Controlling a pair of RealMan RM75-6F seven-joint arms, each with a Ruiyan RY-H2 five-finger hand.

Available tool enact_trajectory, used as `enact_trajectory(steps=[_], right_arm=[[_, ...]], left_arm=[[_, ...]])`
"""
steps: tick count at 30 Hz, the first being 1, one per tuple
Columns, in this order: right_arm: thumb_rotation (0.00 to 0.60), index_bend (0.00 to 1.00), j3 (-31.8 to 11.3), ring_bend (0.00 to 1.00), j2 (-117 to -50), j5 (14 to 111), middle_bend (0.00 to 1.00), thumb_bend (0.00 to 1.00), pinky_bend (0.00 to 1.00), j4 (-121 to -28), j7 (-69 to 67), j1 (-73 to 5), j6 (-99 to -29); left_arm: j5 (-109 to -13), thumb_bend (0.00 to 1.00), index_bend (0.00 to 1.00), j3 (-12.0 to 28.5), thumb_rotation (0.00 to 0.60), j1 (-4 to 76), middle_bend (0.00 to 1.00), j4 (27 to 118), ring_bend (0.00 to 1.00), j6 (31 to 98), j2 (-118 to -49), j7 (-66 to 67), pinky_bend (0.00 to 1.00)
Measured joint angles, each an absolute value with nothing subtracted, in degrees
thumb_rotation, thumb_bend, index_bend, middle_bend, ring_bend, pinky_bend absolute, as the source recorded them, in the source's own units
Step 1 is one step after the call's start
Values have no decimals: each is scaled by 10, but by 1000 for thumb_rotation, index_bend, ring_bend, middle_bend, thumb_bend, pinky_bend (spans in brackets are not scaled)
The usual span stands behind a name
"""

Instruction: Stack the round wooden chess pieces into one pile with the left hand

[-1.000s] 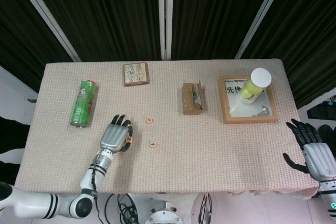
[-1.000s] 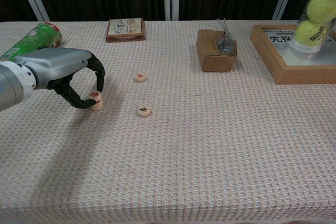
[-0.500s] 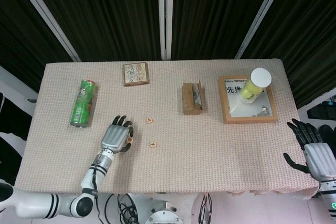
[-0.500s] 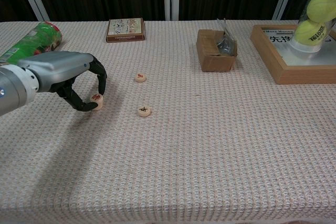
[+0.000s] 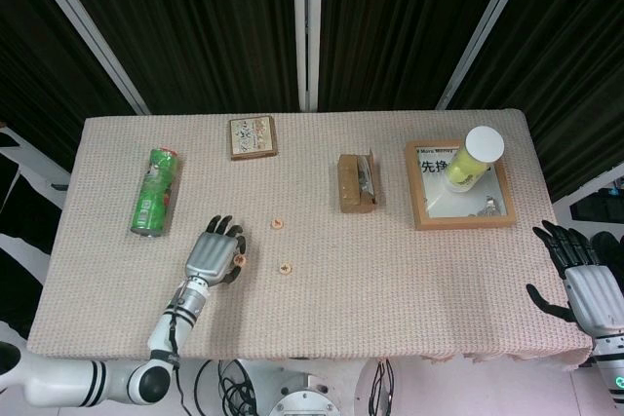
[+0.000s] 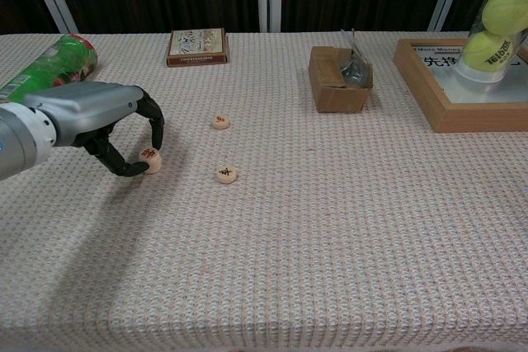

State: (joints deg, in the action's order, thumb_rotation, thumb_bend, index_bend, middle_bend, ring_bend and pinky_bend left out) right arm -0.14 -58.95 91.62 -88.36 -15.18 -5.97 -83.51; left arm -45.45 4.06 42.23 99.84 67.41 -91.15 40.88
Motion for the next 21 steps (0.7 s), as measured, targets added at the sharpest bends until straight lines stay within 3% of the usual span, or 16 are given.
enact_trajectory(steps=[12, 21], right_arm=[[600, 0, -1, 0, -587, 915, 0, 276, 0, -886, -151, -59, -835], [600, 0, -2, 0, -585, 916, 0, 276, 0, -887, -157, -57, -840]], left_arm=[[-461, 310, 266, 39, 600, 420, 164, 1032, 0, 686, -905, 425, 0], [-486, 298, 263, 44, 600, 426, 164, 1107, 0, 714, -908, 460, 0]])
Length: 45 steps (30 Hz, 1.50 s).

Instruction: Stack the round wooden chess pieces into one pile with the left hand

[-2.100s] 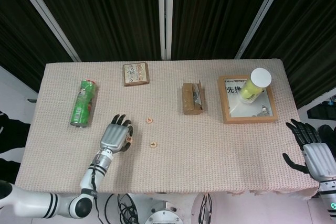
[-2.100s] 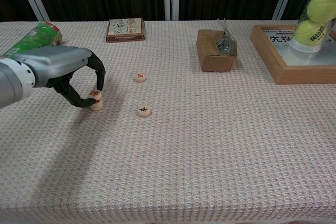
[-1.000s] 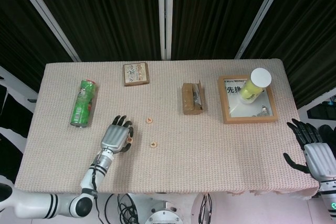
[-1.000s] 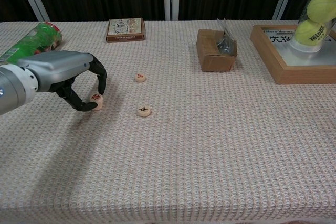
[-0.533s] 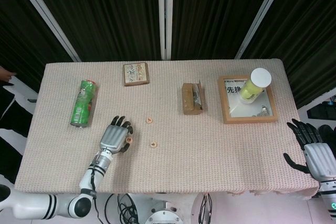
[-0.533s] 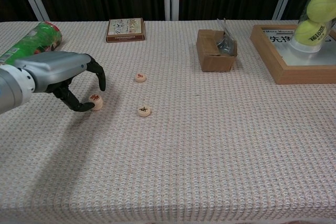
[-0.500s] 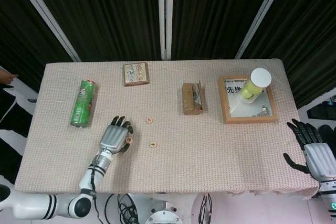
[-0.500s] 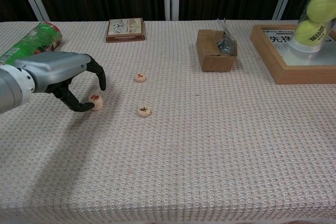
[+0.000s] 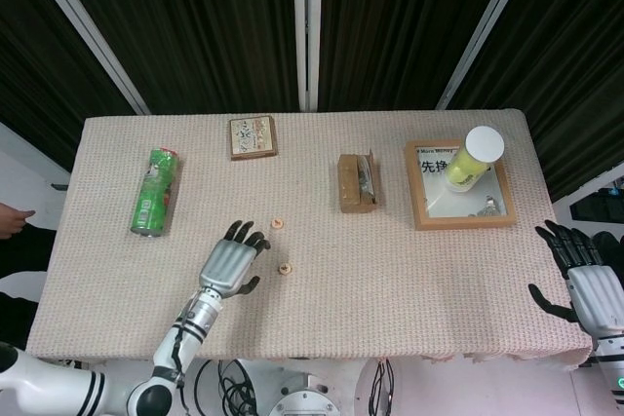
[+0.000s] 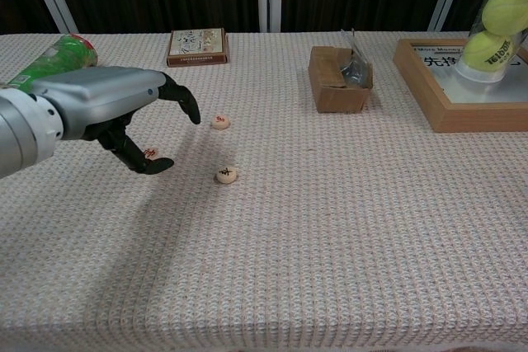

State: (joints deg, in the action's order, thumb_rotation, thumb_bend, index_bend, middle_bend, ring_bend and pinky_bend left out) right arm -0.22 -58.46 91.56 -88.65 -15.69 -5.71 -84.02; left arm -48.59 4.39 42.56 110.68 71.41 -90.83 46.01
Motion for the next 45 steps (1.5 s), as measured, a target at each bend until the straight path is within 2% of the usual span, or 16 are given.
enact_trajectory(steps=[5, 19, 36, 45], right_arm=[[600, 0, -3, 0, -581, 916, 0, 275, 0, -885, -170, -54, -849], [600, 0, -10, 0, -570, 910, 0, 280, 0, -876, -211, -44, -868], [600, 0, -11, 0, -571, 910, 0, 280, 0, -877, -204, -45, -861], [600, 0, -11, 0, -571, 909, 0, 280, 0, -877, -204, -45, -860]], left_arm=[[-490, 298, 268, 42, 600, 435, 163, 1099, 0, 722, -941, 492, 0], [-463, 298, 293, 60, 600, 453, 164, 979, 0, 682, -1026, 472, 0], [-460, 299, 430, 72, 600, 453, 174, 937, 0, 659, -1038, 440, 0], [-467, 299, 429, 74, 600, 452, 175, 927, 0, 650, -1042, 429, 0]])
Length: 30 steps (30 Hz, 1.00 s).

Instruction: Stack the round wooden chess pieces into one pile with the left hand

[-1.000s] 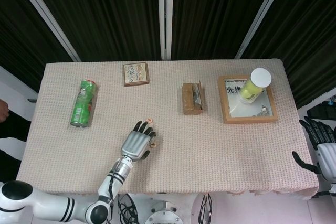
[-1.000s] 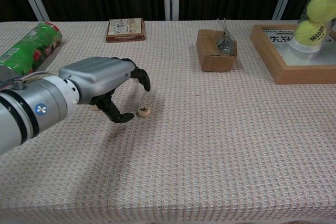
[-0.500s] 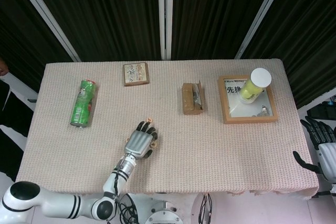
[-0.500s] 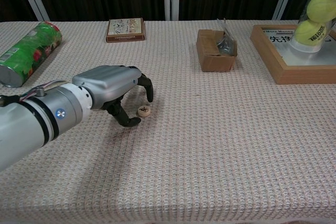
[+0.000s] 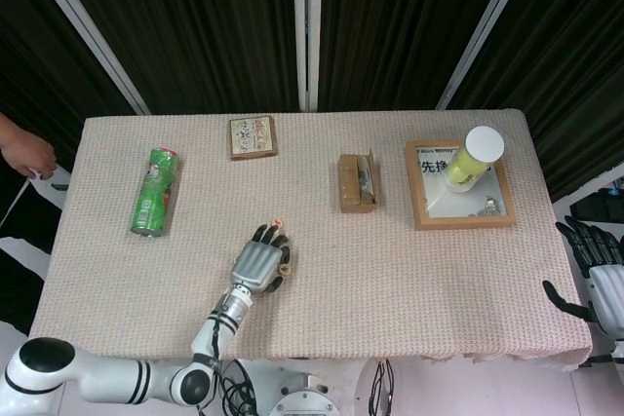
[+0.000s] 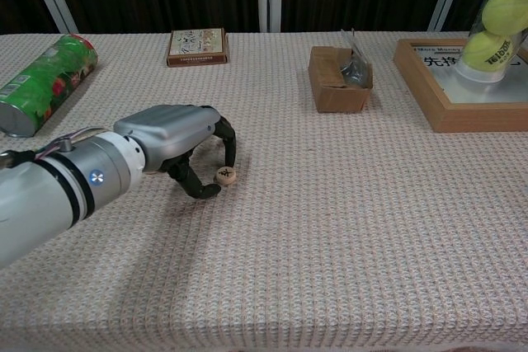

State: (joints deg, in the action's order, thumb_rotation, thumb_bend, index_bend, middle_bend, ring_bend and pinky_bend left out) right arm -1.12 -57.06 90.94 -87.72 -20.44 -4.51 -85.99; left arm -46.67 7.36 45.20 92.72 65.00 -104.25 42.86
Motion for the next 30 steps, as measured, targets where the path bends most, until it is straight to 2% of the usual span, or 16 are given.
enact_trajectory(steps=[22, 30], right_arm=[[600, 0, -12, 0, -570, 910, 0, 280, 0, -877, -203, -45, -860], [600, 0, -11, 0, -571, 911, 0, 280, 0, -876, -201, -45, -857]], left_arm=[[-468, 298, 490, 78, 600, 452, 186, 918, 0, 647, -1048, 421, 0], [-472, 298, 502, 78, 600, 449, 188, 949, 0, 662, -1034, 431, 0]])
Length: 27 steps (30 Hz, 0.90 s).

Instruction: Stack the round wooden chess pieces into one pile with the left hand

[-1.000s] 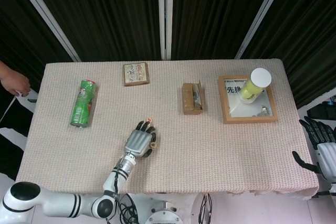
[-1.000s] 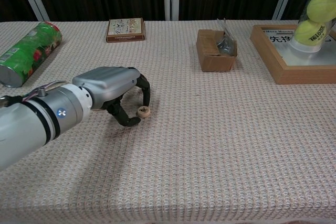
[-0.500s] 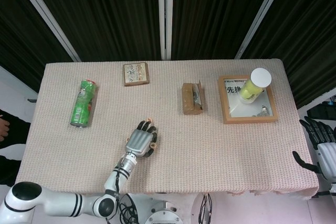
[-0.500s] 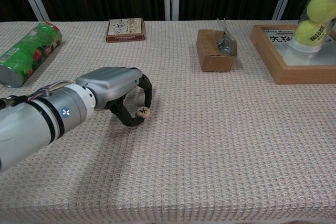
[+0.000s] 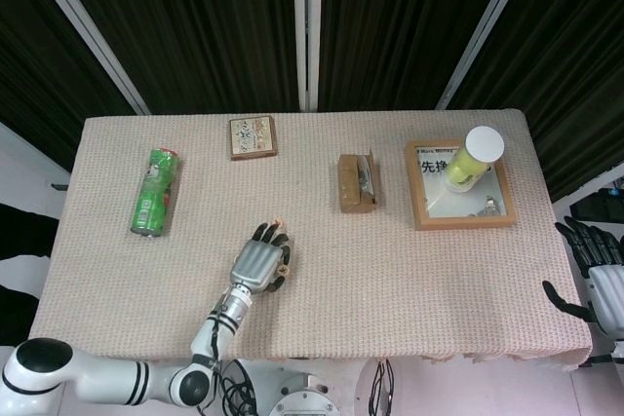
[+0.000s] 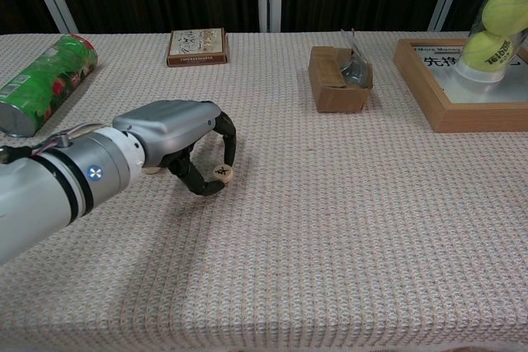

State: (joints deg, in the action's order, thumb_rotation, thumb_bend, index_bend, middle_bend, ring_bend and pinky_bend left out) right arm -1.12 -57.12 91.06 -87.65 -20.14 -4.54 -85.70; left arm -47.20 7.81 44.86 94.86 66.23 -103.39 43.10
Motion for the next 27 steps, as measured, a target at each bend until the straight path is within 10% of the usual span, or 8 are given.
enact_trajectory(steps=[27], right_arm=[[600, 0, -9, 0, -577, 912, 0, 280, 0, -886, -175, -49, -848]], left_arm=[[-419, 300, 504, 73, 600, 417, 188, 1048, 0, 703, -903, 440, 0]])
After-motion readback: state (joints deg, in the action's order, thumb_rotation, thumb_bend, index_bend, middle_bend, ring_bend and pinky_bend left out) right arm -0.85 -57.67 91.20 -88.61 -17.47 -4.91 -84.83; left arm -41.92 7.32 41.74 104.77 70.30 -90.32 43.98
